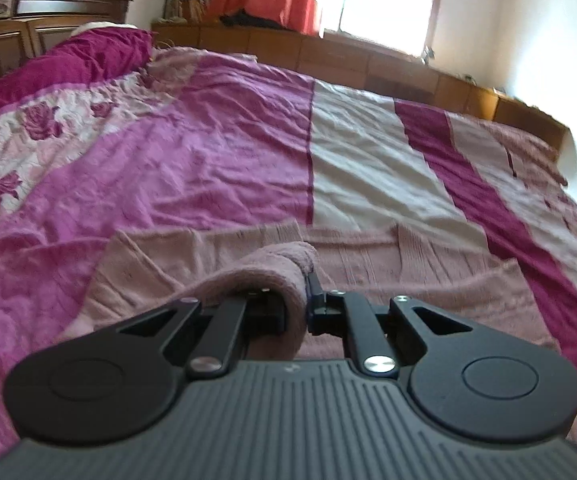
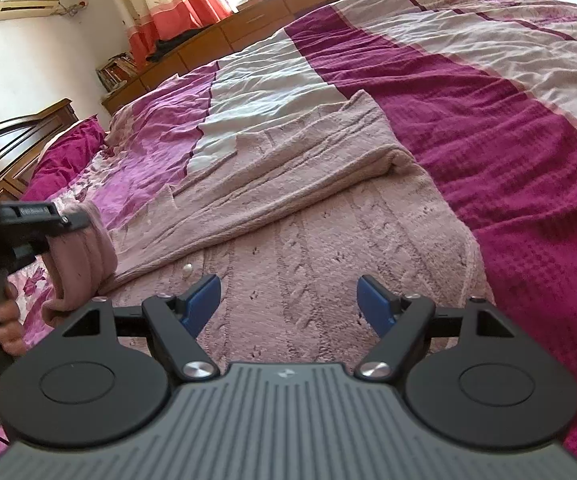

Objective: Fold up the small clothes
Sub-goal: 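Grasp the side panel with the left gripper, fold it over the front, release, then move the right gripper to the other side panel and grasp its edge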

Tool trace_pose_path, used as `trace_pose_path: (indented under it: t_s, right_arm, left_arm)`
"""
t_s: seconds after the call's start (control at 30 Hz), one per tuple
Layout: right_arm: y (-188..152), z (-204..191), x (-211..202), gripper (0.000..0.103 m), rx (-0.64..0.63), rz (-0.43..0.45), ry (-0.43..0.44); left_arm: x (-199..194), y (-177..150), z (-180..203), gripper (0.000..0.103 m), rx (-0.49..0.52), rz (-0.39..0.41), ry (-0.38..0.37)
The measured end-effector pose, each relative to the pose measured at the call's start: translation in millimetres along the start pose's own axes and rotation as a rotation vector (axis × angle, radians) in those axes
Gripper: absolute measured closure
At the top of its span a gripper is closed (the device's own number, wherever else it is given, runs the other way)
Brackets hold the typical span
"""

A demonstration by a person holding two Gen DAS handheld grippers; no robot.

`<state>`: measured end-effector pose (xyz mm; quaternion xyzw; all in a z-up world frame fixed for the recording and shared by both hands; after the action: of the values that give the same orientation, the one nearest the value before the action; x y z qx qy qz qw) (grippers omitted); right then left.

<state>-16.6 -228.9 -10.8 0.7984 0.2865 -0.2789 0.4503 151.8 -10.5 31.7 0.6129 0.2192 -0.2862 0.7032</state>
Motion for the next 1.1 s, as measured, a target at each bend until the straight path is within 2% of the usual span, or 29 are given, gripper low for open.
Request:
trace_pose_path:
  t_s: [0.37,0.47,0.53,0.63,0.73,0.93,1.1]
  right_arm:
    - [-2,4,2,0.022,0.018,-0.002,0.002]
    - [-3,5,3,0.022,0.018,-0.004,0.003]
    - [-3,4,3,0.022,0.017,-0.004,0.005]
    - [-3,4,3,0.022,0.017,-0.005,0.006]
    - [-2,4,3,0.022,0.020,-0.004,0.006]
    - [-2,4,3,0.022,0.022,-0.003,0.008]
    - [-3,4,3,0.022,0.023,-0.005,0.011]
  left_arm:
    - [17,-31,18,0.088,0.068,-0.104,-0.012]
    - [18,-35,23,0.077,0.098,-0.125,-0.016]
    - [17,-38,27,0.064,0.117,-0.140,-0.024]
    - [15,-44,34,0.052,0.149,-0.157,-0.033]
    - [13,-48,39,0.046,0.175,-0.178,-0.037]
    - [5,-54,37,0.045,0.176,-0.225,-0.044]
    - [-6,-55,28,0.044,0.179,-0.247,-0.015]
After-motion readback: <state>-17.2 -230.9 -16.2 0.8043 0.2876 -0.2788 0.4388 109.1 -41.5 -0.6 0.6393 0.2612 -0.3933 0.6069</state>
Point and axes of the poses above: each gripper's, at about its wrist camera, not at the fingertips, and x roughly the way its jaws point, z to its right, y to its top, the point moved 9 cm from there along x, roughly the way its jaws point, and after that the axes turned 11 degrees about -z, right-handed, at the moved point
